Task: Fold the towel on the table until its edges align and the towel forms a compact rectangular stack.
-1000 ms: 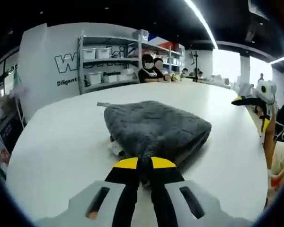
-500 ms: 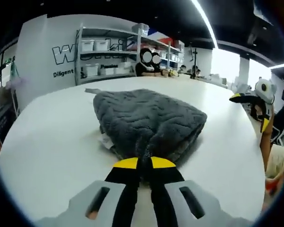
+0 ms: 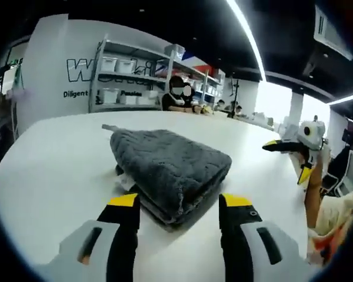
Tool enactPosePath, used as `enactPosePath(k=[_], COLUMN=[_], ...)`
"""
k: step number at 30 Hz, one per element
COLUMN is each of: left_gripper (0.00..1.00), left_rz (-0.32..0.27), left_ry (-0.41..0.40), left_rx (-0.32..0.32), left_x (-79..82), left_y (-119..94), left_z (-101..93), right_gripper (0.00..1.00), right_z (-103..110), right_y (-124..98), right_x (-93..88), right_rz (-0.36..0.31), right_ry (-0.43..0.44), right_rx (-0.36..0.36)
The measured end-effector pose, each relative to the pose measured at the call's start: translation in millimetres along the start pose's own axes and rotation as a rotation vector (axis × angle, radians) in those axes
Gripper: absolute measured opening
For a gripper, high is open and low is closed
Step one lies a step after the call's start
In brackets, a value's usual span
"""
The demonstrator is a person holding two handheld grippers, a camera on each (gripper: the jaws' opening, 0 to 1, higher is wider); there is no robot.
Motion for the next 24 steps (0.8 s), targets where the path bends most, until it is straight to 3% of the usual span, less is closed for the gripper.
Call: enactPosePath(k=[4,10,16,24], left_gripper=[0.76,0.96,0.99,0.99], left_rz=[-0.022,0.005,-0.005,0.018], left_ry=[0.002,0.021,0.020,0.005], left_rx=[0.024,0.074,0.094,0.090], left_x=[2.7,-13.6,-22.0,-37.3], left_y=[-17,-54,-91,-105], left_z=[-7.2,-14.8,-9.4,-0.8], right_gripper=[0.99,0.99,0.99,0.99], right_z=[-2,-7,-16,-6], right_y=[1,1,7,12], right_x=[2.5,8.2,8.0,11.4], right_rz=[0.001,-0.006,0.011,0.024], right_ry=[0.012,0.027,0.048,0.027], right_rx=[-0.011,-0.033,-0.056,-0.043])
Point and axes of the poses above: the point that each gripper's makers call its tool centre point, and the gripper's own axes: y roughly forward along the fingers, z roughly to its left, x roughly out of its top, the point moved 5 cm from there along -y, roughly backward along the fingers, and after that the axes turned 14 degrees about -y, right-handed, at the moved point
